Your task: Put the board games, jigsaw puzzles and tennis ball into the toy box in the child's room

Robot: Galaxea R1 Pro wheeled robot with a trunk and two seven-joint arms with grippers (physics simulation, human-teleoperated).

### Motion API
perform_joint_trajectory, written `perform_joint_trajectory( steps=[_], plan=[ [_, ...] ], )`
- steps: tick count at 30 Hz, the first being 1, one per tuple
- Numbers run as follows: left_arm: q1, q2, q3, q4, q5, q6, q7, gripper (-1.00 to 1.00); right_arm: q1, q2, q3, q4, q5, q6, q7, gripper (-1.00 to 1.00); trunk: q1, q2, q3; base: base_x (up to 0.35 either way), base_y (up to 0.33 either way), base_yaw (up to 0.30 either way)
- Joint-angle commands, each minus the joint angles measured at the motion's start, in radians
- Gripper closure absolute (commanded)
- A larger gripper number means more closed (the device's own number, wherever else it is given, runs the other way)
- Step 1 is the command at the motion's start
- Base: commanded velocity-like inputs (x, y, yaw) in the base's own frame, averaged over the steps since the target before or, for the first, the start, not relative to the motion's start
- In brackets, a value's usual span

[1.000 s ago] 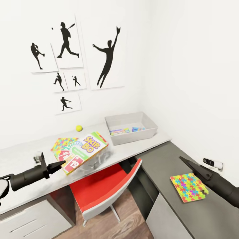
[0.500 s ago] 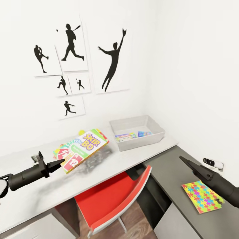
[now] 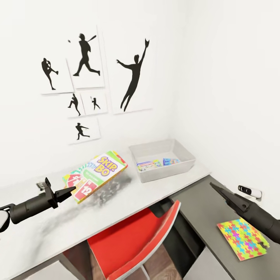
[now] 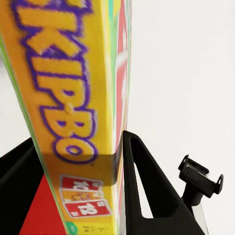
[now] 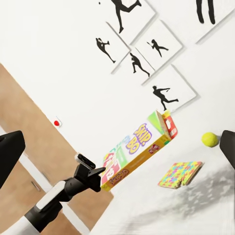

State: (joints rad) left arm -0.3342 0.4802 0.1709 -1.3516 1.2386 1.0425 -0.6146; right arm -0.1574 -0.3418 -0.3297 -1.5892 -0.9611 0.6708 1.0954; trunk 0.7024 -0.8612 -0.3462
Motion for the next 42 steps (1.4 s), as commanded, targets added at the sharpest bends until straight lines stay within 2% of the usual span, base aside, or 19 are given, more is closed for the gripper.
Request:
perform_joint_trajectory(
  steps=[1, 42],
  plan=[
    [-0.001, 0.0, 0.001, 0.0, -0.002, 0.005, -0.006, 1.0, -0.001, 0.0, 0.0, 0.0, -0.005, 0.007, 0.0, -1.0, 0.001, -0.001, 0.001, 0.219, 0.0, 0.0],
    [0.0, 0.0, 0.001, 0.0, -0.002, 0.005, -0.007, 1.0, 0.0, 0.0, 0.0, 0.0, -0.005, 0.007, 0.004, -1.0, 0.001, -0.001, 0.068, 0.13, 0.014, 0.0]
  ],
)
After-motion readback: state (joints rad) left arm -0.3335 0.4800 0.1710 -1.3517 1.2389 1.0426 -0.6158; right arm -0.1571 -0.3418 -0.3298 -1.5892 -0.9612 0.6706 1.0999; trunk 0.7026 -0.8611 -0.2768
